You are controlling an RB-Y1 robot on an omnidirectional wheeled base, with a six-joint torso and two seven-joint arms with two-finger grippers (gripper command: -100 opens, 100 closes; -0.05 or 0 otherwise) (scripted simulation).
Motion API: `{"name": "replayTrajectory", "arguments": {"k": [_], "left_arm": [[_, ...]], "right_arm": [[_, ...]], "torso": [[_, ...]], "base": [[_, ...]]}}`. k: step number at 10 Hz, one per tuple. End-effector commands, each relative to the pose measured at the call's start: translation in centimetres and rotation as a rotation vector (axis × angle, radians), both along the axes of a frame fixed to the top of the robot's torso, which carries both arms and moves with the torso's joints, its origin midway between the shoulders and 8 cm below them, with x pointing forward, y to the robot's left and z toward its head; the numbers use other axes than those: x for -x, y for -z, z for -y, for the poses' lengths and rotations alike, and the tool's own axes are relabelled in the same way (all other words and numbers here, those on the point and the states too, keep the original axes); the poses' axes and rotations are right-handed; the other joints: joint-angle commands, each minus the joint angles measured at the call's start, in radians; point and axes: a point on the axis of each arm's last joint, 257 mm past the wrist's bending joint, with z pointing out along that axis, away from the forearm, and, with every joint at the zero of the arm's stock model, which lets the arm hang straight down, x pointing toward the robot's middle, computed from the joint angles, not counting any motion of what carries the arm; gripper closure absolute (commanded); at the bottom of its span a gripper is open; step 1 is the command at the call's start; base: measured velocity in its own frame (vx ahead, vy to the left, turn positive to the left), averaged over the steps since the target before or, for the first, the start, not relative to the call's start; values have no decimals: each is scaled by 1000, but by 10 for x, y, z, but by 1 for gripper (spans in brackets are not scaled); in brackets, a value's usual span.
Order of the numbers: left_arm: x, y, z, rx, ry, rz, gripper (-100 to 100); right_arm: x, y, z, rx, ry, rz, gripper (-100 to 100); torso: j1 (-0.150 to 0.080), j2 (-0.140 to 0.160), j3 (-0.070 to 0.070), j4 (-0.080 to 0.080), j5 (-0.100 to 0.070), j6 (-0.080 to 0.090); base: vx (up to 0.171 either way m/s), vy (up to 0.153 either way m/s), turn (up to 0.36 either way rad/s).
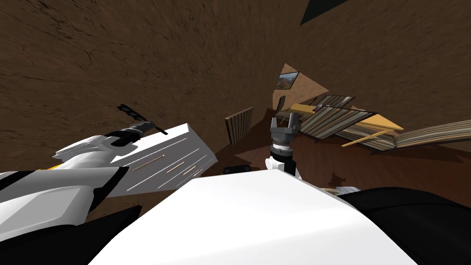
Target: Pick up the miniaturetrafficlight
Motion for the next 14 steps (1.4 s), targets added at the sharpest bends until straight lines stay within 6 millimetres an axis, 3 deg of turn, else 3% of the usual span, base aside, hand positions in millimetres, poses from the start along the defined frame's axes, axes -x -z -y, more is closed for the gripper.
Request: {"name": "replayTrajectory", "arguments": {"k": [1, 3, 4, 6, 10, 12, 14], "left_arm": [[6, 0, -6, 13, -23, 16, 100], [8, 13, -1, 7, -5, -10, 100], [2, 16, 11, -1, 27, -16, 100], [-4, 11, 21, -5, 49, -8, 100], [3, 12, 15, 16, 19, 16, 100], [4, 29, 30, 7, 59, -16, 100], [-5, 22, 44, 2, 93, -4, 100]], "right_arm": [[0, 0, 0, 0, 0, 0, 0], [0, 0, 0, 0, 0, 0, 0], [0, 0, 0, 0, 0, 0, 0], [0, 0, 0, 0, 0, 0, 0], [0, 0, 0, 0, 0, 0, 0], [0, 0, 0, 0, 0, 0, 0], [0, 0, 0, 0, 0, 0, 0]], "torso": [[0, 0, 0, 0, 0, 0], [0, 0, -1, -1, 2, 4], [-3, 2, 0, -2, 3, 5], [-6, 3, -3, -7, 9, 8], [-2, -3, -5, -8, 10, 4], [-1, -5, -7, -9, 12, 9], [-2, -4, -8, -11, 14, 13]], "base": [[141, 78, 193], [33, 17, -9], [-10, 2, 4], [-12, -8, 2], [55, 9, 106], [51, 36, -6], [-9, 13, -5]]}}
